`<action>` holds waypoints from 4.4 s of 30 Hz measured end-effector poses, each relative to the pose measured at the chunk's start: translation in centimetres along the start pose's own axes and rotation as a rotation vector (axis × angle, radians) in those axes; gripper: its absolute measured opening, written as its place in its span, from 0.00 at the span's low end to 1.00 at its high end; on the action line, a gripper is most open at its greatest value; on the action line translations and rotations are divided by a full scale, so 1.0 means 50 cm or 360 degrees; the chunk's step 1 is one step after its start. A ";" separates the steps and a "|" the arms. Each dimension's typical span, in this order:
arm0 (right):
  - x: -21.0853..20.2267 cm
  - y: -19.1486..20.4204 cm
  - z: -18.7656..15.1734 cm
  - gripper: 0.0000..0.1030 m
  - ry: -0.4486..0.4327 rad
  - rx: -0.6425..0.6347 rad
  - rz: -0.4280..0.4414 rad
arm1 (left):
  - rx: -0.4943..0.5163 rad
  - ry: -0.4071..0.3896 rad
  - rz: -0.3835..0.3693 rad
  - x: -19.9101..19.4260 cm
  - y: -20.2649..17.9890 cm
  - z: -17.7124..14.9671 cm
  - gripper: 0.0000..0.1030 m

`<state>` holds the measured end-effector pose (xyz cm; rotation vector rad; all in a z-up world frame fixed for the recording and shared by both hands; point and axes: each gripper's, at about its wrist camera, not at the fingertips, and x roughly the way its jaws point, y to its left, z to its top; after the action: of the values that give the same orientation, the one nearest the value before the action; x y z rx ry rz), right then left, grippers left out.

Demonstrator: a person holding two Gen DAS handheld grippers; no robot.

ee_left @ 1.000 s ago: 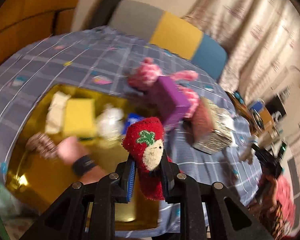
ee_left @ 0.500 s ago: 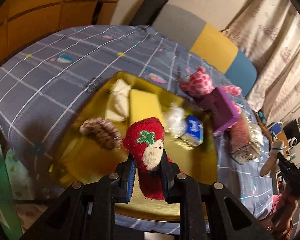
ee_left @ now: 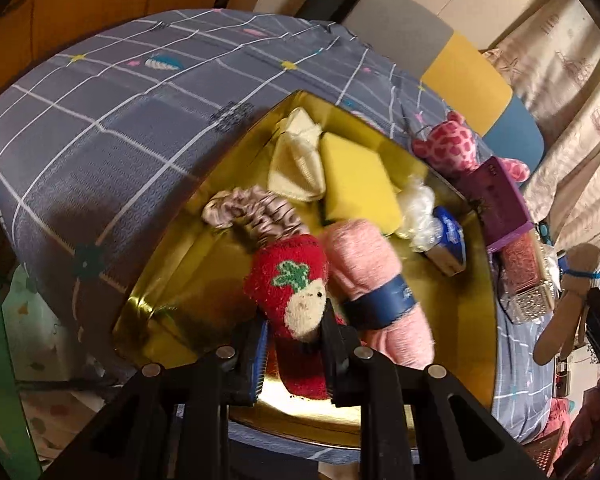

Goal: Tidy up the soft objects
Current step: 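Carry the red sock into the gold tray and open the left gripper while the right carries the glove, then lower the white knit glove into the tray and open the right gripper, then move the right tool back over the table toward the remaining toys, then grasp the white cleaning-wipes pack with the right gripper while the left tool approaches the blue bunny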

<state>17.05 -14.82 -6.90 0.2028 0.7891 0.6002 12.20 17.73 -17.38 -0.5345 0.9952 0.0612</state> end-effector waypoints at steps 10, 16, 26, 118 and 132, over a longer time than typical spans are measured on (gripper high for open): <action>0.116 0.077 -0.020 0.34 0.0203 -0.0152 0.0012 | -0.0007 -0.0099 -0.0027 -0.040 0.008 -0.002 0.44; 0.180 0.112 -0.026 0.34 0.0307 -0.0301 -0.0025 | 0.0001 -0.0153 -0.0059 -0.070 -0.004 0.002 0.44; 0.260 0.134 -0.032 0.35 0.0451 -0.0510 -0.0102 | 0.0115 -0.0221 -0.0160 -0.116 -0.042 -0.007 0.44; -0.062 -0.848 0.030 0.62 0.0250 0.0318 -0.1079 | 0.1330 0.0362 -0.0631 0.081 -0.778 -0.260 0.44; -0.264 -0.810 -0.032 0.61 -0.0070 0.0775 -0.0713 | 0.1674 0.0235 -0.0450 0.124 -1.028 -0.214 0.44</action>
<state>26.05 -55.57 -15.68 0.4677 0.8947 -0.0270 22.07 -33.05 -6.40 0.2996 0.9419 -0.7294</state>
